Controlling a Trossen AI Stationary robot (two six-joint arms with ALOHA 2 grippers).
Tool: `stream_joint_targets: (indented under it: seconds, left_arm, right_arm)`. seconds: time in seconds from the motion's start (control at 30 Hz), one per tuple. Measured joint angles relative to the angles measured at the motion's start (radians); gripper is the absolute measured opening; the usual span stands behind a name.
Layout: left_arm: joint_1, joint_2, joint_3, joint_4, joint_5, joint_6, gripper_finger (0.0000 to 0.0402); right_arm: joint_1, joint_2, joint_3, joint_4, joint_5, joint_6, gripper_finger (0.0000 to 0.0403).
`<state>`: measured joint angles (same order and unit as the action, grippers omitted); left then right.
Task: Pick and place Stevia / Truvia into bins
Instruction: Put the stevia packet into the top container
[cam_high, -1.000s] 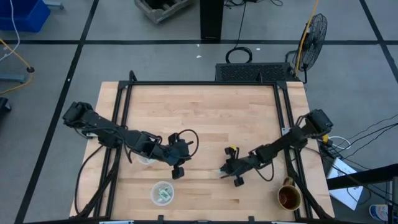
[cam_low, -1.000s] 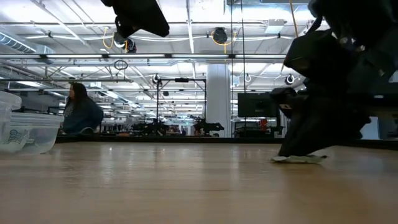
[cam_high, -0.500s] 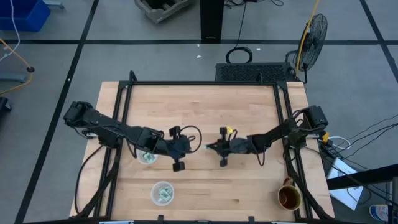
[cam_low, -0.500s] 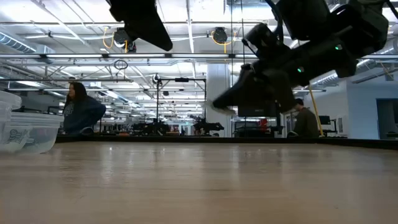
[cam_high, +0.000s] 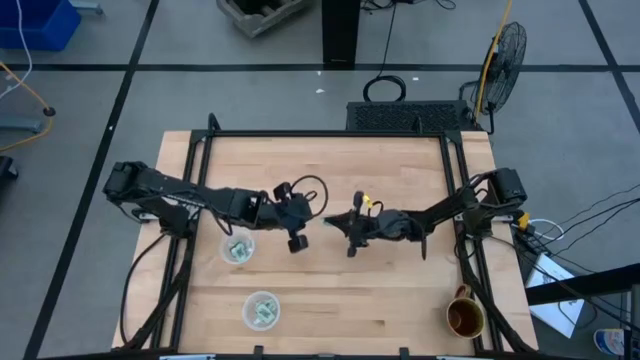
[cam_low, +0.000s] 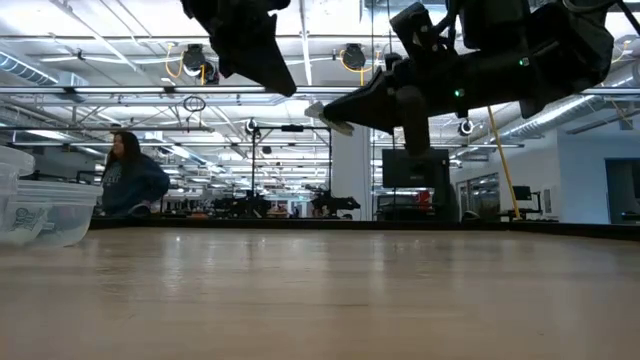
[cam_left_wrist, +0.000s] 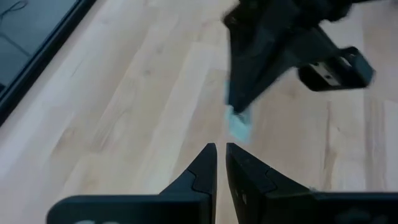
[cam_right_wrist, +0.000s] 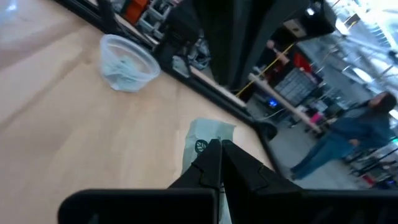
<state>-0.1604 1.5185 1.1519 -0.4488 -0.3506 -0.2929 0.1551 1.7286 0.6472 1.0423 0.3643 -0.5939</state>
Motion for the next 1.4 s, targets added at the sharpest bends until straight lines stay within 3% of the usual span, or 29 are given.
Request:
stream_joint_targets:
  seconds: [0.2,0.37,0.53,0.67,0.93,1.4]
  left_arm:
    - [0.034,0.0,0.0,0.039,0.036,0.056,0.0051]
    - [0.062,0.0,0.0,0.039,0.037,0.052,0.0101]
    - [0.093,0.0,0.0,0.051,0.039,0.044,0.0157]
    - [0.112,0.0,0.0,0.11,0.039,0.01,0.0179]
    - [0.127,0.0,0.0,0.157,0.133,0.028,0.0182]
    - [0.126,0.0,0.0,0.153,0.133,0.064,0.0182]
  right_arm:
    - [-0.005,-0.002,0.001,0.015,0.033,-0.111,0.0]
    - [-0.005,-0.002,0.001,0.032,0.113,-0.231,0.0]
    - [-0.005,-0.002,0.001,0.078,0.107,-0.302,0.0]
    - [-0.005,-0.002,0.001,0.11,0.107,-0.358,0.0]
    - [-0.005,-0.002,0.002,0.16,0.107,-0.369,0.0]
    - [-0.008,-0.002,0.002,0.183,0.131,-0.361,0.0]
